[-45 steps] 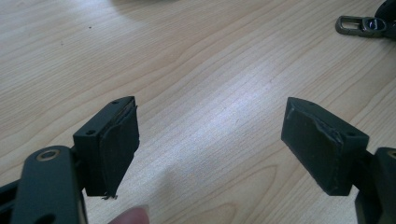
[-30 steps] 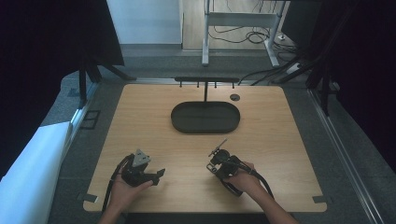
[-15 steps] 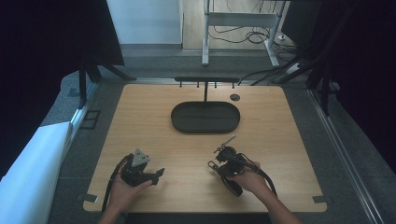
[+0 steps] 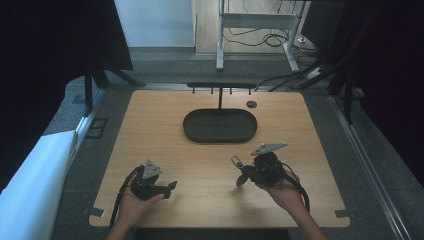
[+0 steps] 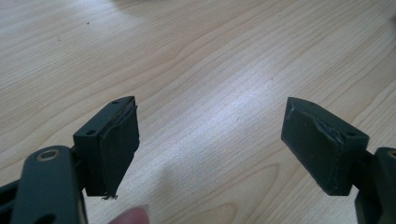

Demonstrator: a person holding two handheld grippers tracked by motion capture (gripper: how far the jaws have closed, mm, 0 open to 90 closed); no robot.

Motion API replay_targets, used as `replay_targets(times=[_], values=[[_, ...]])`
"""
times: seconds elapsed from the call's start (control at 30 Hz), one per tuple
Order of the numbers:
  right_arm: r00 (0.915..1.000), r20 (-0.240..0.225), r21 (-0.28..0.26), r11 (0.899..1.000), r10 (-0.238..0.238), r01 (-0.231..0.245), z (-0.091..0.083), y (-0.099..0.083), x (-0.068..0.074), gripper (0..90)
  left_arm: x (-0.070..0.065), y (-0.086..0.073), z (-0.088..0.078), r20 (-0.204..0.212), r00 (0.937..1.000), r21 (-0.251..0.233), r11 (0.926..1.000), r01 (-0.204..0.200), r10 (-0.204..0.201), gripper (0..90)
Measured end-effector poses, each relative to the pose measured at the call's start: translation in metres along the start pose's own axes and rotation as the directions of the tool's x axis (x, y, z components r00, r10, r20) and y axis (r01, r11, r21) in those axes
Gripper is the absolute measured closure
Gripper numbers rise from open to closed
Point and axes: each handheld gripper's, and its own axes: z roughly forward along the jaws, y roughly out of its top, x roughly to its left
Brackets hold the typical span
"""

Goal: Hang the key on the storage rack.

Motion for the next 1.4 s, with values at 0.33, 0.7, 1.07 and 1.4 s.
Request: replay_targets(times=[0.33,0.7,1.07,1.4], values=[[0.9999,-0.011,-0.020,1.000,0.009,-0.009,-0.008,0.004,-0.005,81.2,0.002,-0.001,0.000,-0.002,1.0000,0.000,1.0000,0.009,-0.009,19.7],[0.9995,0.002,-0.031,0.999,0.032,-0.032,-0.011,0.011,-0.015,81.3,0.004,-0.001,-0.001,-0.002,0.9999,0.000,0.9999,0.011,-0.011,19.8],[0.9964,0.025,-0.082,0.994,0.081,-0.079,-0.017,0.017,-0.029,81.3,0.006,-0.002,-0.001,-0.006,0.9998,-0.005,0.9998,0.020,-0.020,19.8],[0.9938,0.037,-0.149,0.984,0.105,-0.099,-0.024,0.024,-0.041,81.3,0.006,-0.002,0.000,-0.006,0.9998,-0.001,0.9998,0.019,-0.019,19.8]])
